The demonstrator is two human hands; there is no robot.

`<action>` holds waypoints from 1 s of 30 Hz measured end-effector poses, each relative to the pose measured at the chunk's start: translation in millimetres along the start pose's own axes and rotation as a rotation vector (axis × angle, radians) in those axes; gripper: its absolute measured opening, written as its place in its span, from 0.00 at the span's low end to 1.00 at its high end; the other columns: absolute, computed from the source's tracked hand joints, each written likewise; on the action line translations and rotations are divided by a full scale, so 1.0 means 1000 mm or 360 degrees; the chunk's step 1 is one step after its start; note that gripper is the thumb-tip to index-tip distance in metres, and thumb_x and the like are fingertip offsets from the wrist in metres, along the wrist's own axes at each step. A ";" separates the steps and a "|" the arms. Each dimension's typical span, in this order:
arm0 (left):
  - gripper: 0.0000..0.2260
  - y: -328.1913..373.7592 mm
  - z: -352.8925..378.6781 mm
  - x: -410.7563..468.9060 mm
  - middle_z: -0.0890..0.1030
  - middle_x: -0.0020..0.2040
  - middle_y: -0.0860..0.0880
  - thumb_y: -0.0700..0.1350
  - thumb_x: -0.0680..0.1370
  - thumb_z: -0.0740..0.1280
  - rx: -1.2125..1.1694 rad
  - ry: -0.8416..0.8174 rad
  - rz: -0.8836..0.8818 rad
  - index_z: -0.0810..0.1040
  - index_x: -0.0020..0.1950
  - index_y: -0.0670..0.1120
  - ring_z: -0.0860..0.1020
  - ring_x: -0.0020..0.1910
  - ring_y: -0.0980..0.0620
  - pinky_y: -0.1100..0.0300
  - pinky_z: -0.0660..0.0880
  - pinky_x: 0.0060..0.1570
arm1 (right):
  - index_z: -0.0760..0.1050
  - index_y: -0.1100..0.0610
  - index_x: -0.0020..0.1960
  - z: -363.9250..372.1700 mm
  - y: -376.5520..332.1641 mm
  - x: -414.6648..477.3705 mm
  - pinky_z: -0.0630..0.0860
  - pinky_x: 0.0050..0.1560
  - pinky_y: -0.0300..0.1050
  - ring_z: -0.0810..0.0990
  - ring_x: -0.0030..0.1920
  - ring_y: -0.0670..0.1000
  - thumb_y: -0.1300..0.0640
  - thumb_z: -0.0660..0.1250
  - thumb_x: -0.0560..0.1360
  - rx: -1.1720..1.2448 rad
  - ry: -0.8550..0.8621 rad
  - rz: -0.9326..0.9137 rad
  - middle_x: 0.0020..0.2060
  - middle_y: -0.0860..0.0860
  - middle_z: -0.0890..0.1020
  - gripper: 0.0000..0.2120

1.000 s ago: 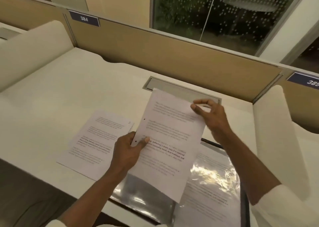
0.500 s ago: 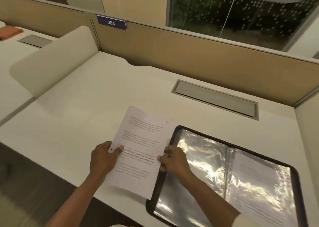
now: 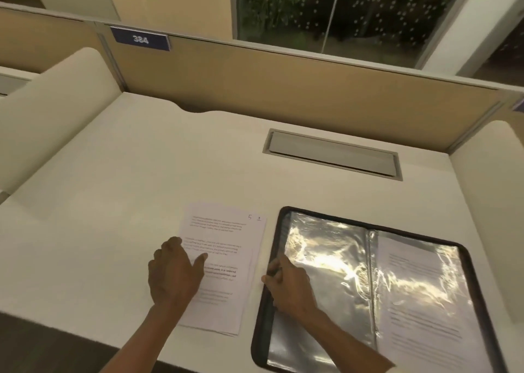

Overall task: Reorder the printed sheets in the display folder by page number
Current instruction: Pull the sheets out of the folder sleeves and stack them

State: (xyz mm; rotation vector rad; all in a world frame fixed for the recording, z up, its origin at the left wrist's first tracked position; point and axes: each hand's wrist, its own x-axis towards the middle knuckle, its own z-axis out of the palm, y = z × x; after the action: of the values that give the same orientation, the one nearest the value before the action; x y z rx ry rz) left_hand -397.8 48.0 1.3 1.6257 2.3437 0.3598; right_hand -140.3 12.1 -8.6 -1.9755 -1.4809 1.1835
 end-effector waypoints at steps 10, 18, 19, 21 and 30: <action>0.10 0.135 0.041 -0.094 0.78 0.50 0.57 0.61 0.80 0.69 -0.0225 -0.0430 0.0905 0.79 0.52 0.55 0.75 0.51 0.56 0.60 0.71 0.49 | 0.76 0.43 0.49 -0.082 0.115 -0.082 0.78 0.44 0.44 0.79 0.45 0.41 0.54 0.70 0.78 -0.0167 0.0893 -0.0086 0.46 0.37 0.79 0.05; 0.11 0.229 0.087 -0.188 0.78 0.54 0.58 0.60 0.81 0.68 -0.0290 -0.0700 0.1526 0.79 0.54 0.54 0.72 0.58 0.56 0.62 0.71 0.55 | 0.71 0.62 0.75 -0.141 0.215 -0.120 0.73 0.70 0.63 0.70 0.71 0.64 0.37 0.68 0.79 -0.0722 0.1100 0.0489 0.73 0.60 0.71 0.35; 0.11 0.236 0.092 -0.196 0.77 0.55 0.58 0.60 0.81 0.67 -0.0262 -0.0731 0.1540 0.78 0.55 0.54 0.71 0.59 0.57 0.62 0.71 0.55 | 0.66 0.64 0.78 -0.147 0.222 -0.124 0.69 0.73 0.63 0.67 0.74 0.64 0.31 0.65 0.78 -0.0741 0.1054 0.0608 0.76 0.62 0.67 0.43; 0.12 0.250 0.101 -0.211 0.74 0.58 0.58 0.61 0.81 0.66 -0.0209 -0.0774 0.1555 0.77 0.57 0.54 0.70 0.62 0.57 0.63 0.71 0.56 | 0.59 0.66 0.81 -0.159 0.231 -0.131 0.66 0.77 0.61 0.62 0.78 0.63 0.22 0.59 0.74 -0.0760 0.0999 0.0760 0.80 0.63 0.61 0.55; 0.16 0.278 0.128 -0.251 0.67 0.60 0.58 0.66 0.79 0.67 -0.0124 -0.0749 0.1338 0.75 0.54 0.55 0.68 0.61 0.59 0.63 0.73 0.46 | 0.60 0.52 0.83 -0.174 0.251 -0.146 0.62 0.78 0.62 0.55 0.82 0.64 0.24 0.54 0.77 -0.0805 0.0817 0.0623 0.83 0.62 0.52 0.45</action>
State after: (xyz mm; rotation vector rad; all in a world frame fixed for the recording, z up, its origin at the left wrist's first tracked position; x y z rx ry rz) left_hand -25.3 -85.8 -1.9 2.2781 1.2230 0.1806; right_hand 134.3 -182.9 -38.6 -2.7337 -1.2261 0.3624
